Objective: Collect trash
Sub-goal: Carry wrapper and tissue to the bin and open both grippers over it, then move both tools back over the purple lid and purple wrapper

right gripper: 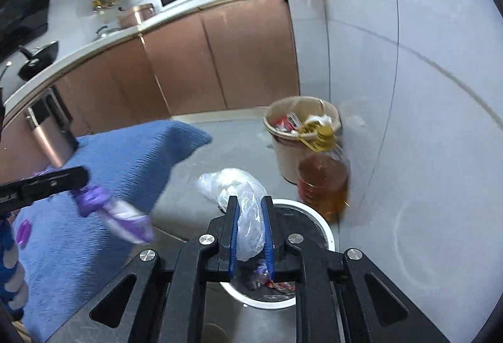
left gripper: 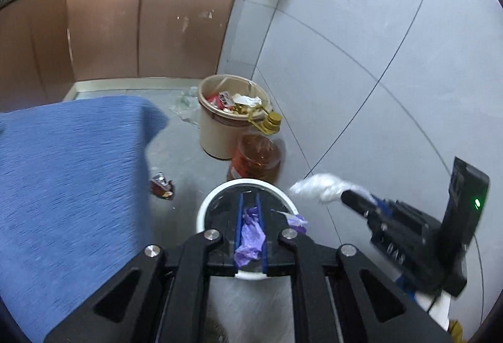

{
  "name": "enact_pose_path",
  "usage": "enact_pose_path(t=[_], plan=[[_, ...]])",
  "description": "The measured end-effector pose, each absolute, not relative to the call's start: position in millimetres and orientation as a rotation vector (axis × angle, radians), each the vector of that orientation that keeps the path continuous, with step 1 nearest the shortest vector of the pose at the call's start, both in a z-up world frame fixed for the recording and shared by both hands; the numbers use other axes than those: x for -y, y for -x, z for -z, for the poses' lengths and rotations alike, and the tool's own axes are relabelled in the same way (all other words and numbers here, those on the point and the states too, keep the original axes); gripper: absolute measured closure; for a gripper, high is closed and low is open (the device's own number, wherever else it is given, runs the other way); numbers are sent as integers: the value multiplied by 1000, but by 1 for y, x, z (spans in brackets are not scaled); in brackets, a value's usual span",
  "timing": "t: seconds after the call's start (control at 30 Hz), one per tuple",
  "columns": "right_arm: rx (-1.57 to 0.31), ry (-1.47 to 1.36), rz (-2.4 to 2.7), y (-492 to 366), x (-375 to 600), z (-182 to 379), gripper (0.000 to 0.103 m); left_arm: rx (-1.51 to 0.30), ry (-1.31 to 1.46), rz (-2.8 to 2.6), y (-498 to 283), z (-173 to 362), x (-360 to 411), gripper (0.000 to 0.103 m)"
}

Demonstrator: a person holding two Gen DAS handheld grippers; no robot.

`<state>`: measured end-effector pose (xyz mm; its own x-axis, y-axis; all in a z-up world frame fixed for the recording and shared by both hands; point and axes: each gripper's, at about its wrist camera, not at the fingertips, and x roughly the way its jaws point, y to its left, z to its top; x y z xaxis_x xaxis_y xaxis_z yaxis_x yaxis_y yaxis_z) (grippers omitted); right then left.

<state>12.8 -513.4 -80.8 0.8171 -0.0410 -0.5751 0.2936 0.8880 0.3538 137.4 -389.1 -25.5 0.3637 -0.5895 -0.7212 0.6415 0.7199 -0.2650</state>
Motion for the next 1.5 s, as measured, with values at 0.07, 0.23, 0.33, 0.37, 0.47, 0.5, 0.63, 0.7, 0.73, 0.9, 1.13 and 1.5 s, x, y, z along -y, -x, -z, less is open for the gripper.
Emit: enact_pose_path(t=[0.07,0.23,0.33,0.37,0.47,0.5,0.63,0.7,0.73,0.9,1.13,1.5], plan=[[-604,-451,195,-18,521,89,88,-902,-91,786,-143,36,412,93],[-640,-463,226,-32,534,106,88,-950,-110,791,-157,65,449,92],[-676,-467,239,-41,540,117,79,-999,-98,813,-165,78,460,64],[-683,-468,246,-42,541,120,75,-1000,-88,812,-166,80,460,46],[-689,-480,265,-42,546,125,51,-994,-53,835,-167,75,456,42],[-686,-485,268,-41,545,125,50,-989,-52,840,-166,73,455,42],[-681,-492,278,-36,544,121,50,-949,-34,838,-164,56,443,42],[-668,-485,281,-32,542,114,49,-919,-8,830,-164,44,428,42],[-660,-481,281,-32,543,110,48,-904,6,823,-163,36,419,42],[-599,-455,268,-25,530,77,42,-815,32,766,-160,0,368,42],[-506,-368,173,-29,482,13,32,-698,44,640,-147,-38,266,39],[-404,-230,-3,-50,383,-61,25,-599,30,342,-113,-56,108,39]])
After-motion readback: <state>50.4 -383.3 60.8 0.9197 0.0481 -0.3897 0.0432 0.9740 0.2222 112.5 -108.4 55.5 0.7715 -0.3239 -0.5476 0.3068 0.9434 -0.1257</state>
